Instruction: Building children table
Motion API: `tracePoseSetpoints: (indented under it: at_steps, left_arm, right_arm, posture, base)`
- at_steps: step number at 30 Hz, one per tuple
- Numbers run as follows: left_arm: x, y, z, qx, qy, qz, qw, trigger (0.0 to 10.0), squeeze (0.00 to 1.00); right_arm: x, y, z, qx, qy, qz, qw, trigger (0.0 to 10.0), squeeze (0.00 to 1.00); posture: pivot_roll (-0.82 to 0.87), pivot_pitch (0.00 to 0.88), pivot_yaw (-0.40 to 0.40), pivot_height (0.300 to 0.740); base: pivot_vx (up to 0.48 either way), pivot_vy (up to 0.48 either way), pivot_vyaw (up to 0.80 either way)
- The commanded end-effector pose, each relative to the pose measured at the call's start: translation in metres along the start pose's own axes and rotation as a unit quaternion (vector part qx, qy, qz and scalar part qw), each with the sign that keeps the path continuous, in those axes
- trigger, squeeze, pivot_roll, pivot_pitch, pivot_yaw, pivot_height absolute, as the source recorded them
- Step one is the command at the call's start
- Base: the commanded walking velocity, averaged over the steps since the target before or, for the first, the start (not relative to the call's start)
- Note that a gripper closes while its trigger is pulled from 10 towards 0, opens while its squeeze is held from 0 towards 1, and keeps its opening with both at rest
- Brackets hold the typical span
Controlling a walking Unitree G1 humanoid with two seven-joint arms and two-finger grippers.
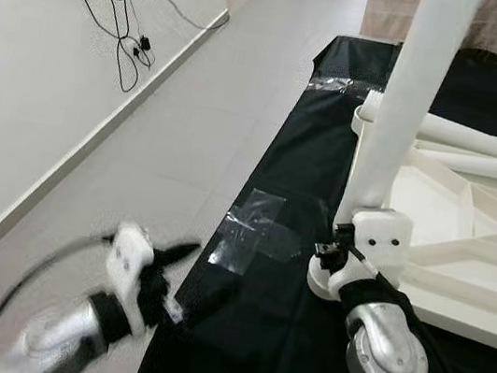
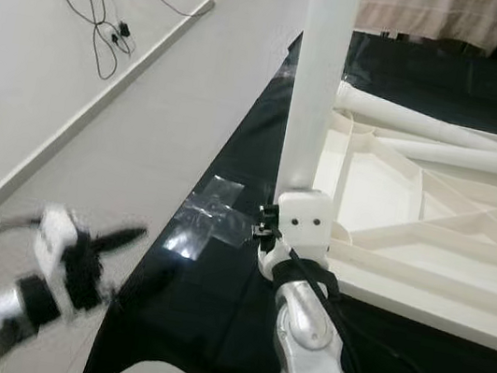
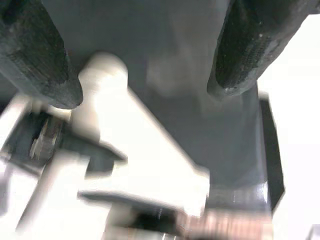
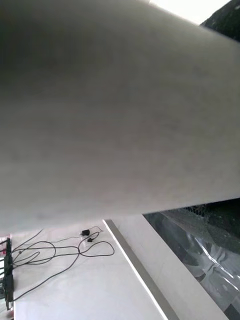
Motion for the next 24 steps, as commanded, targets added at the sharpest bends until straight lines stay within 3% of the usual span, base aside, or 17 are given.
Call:
tracePoseSetpoints:
  at_steps: [1, 3, 6, 7, 9, 11, 13, 14, 17, 21, 24]
  left_arm:
    - [0.017, -0.004, 0.002, -0.029, 0.024, 0.011, 0.999, 10.0, 0.00]
    - [0.017, -0.004, 0.002, -0.029, 0.024, 0.011, 0.999, 10.0, 0.00]
    - [0.086, -0.037, 0.020, -0.204, 0.061, 0.058, 0.975, 10.0, 0.00]
    - [0.086, -0.037, 0.020, -0.204, 0.061, 0.058, 0.975, 10.0, 0.00]
    - [0.107, -0.055, 0.023, -0.254, 0.066, 0.062, 0.963, 10.0, 0.00]
    - [0.107, -0.055, 0.023, -0.254, 0.066, 0.062, 0.963, 10.0, 0.00]
    - [0.116, -0.073, 0.023, -0.278, 0.066, 0.049, 0.957, 10.0, 0.00]
    - [0.116, -0.073, 0.023, -0.278, 0.066, 0.049, 0.957, 10.0, 0.00]
    - [0.116, -0.100, 0.026, -0.302, 0.046, 0.002, 0.952, 10.0, 0.00]
    - [0.115, -0.106, 0.027, -0.303, 0.038, -0.007, 0.952, 10.0, 0.00]
    - [0.112, -0.126, 0.027, -0.296, 0.031, -0.051, 0.953, 10.0, 0.00]
  right_arm:
    - [-0.035, 0.002, 0.007, -0.017, 0.006, -0.082, 0.996, 10.0, 0.00]
    - [-0.035, 0.002, 0.007, -0.017, 0.006, -0.082, 0.996, 10.0, 0.00]
    - [-0.025, -0.006, -0.009, 0.020, -0.012, -0.047, 0.999, 10.0, 0.00]
    - [-0.025, -0.006, -0.009, 0.020, -0.012, -0.047, 0.999, 10.0, 0.00]
    - [-0.021, -0.008, -0.015, 0.031, -0.019, -0.033, 0.999, 10.0, 0.00]
    - [-0.021, -0.008, -0.015, 0.031, -0.019, -0.033, 0.999, 10.0, 0.00]
    - [-0.017, -0.010, -0.019, 0.038, -0.019, -0.023, 0.999, 10.0, 0.00]
    - [-0.017, -0.010, -0.019, 0.038, -0.019, -0.023, 0.999, 10.0, 0.00]
    - [-0.012, -0.013, -0.025, 0.048, -0.023, -0.010, 0.999, 10.0, 0.00]
    - [-0.011, -0.013, -0.026, 0.050, -0.025, -0.008, 0.998, 10.0, 0.00]
    - [-0.007, -0.014, -0.029, 0.052, -0.029, 0.004, 0.998, 10.0, 0.00]
  posture:
    - [0.05, 0.210, 0.126, 0.740]
    - [0.05, 0.210, 0.126, 0.740]
    - [0.06, 0.194, 0.139, 0.740]
    - [0.06, 0.194, 0.139, 0.740]
    - [0.05, 0.186, 0.149, 0.740]
    - [0.05, 0.186, 0.149, 0.740]
    - [0.05, 0.179, 0.160, 0.740]
    - [0.05, 0.179, 0.160, 0.740]
    - [0.05, 0.174, 0.173, 0.740]
    - [0.05, 0.174, 0.173, 0.740]
    - [0.04, 0.176, 0.183, 0.740]
  base:
    - [0.000, 0.000, 0.00]
    - [0.000, 0.000, 0.00]
    - [0.000, 0.000, 0.00]
    - [0.000, 0.000, 0.00]
    - [0.000, 0.000, 0.00]
    - [0.000, 0.000, 0.00]
    - [0.000, 0.000, 0.00]
    - [0.000, 0.000, 0.00]
    - [0.000, 0.000, 0.00]
    - [0.000, 0.000, 0.00]
    - [0.000, 0.000, 0.00]
Point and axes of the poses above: a point about 5 cm out from each wrist's last joint towards the gripper, its own y axis pointing back from the gripper into the wrist, its own x axis along the axis of the wrist's last joint, z = x × y, the point moved 2 cm from there along -y, pointing out of the wrist towards the gripper, and after that the axes turned 8 degrees about y, right-handed, at the moved point
